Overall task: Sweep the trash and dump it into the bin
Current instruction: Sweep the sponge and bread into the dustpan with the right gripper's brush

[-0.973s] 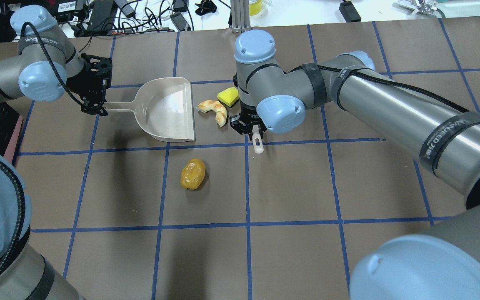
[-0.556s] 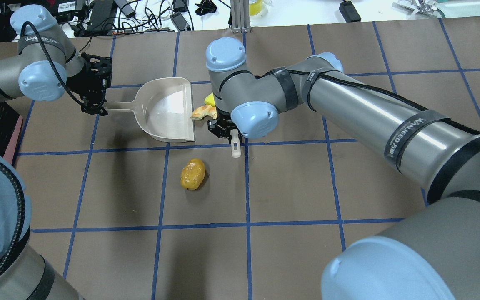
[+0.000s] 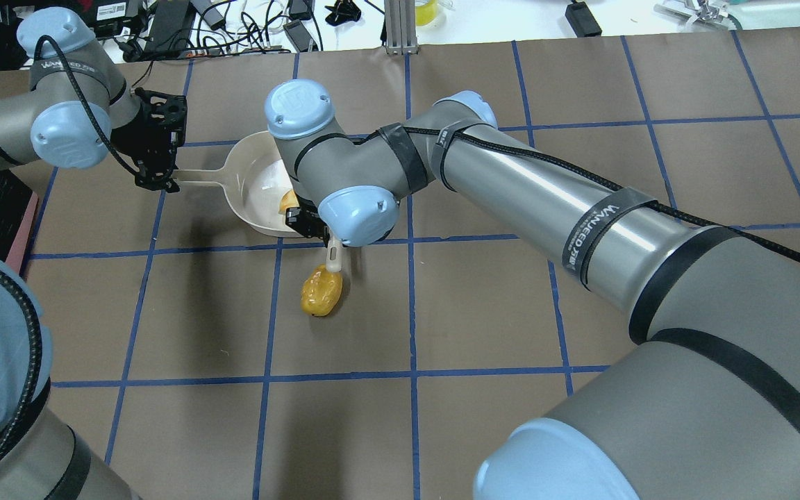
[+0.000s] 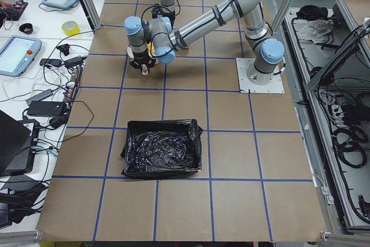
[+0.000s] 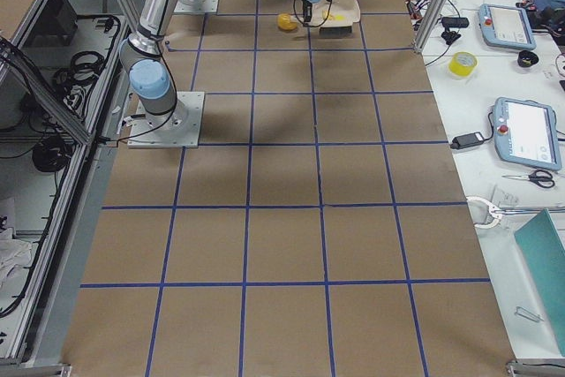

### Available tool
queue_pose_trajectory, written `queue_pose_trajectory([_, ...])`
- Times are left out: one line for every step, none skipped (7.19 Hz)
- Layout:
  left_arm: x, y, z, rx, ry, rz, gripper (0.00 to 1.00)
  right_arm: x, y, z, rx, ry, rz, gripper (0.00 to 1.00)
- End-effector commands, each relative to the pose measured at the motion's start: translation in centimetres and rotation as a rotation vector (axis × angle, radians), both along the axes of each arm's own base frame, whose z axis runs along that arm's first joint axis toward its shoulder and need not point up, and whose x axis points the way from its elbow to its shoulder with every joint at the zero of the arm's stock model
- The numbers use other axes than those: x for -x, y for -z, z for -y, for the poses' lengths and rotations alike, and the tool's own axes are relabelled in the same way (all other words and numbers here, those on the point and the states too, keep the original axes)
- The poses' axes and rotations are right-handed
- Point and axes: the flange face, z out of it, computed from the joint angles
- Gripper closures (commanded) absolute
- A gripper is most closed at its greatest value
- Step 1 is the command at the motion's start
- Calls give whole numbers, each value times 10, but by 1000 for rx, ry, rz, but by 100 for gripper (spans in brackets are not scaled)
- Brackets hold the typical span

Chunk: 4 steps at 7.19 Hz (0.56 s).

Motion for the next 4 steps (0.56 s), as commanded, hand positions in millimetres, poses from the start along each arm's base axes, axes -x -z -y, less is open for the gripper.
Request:
queue_pose_trajectory([0,0,0,0,1,0,100,-29,-11,-7,0,-2,57,100])
queue_pose_trajectory([0,0,0,0,0,0,100,-47,-10,-10,-9,21,81,100])
queue_pose_trajectory([0,0,0,0,1,0,100,-62,-12,-15,-4,22,87,100])
queue_pose_trajectory([0,-2,0,3,9,2,100,-63,-18,-14,-7,19,85,100])
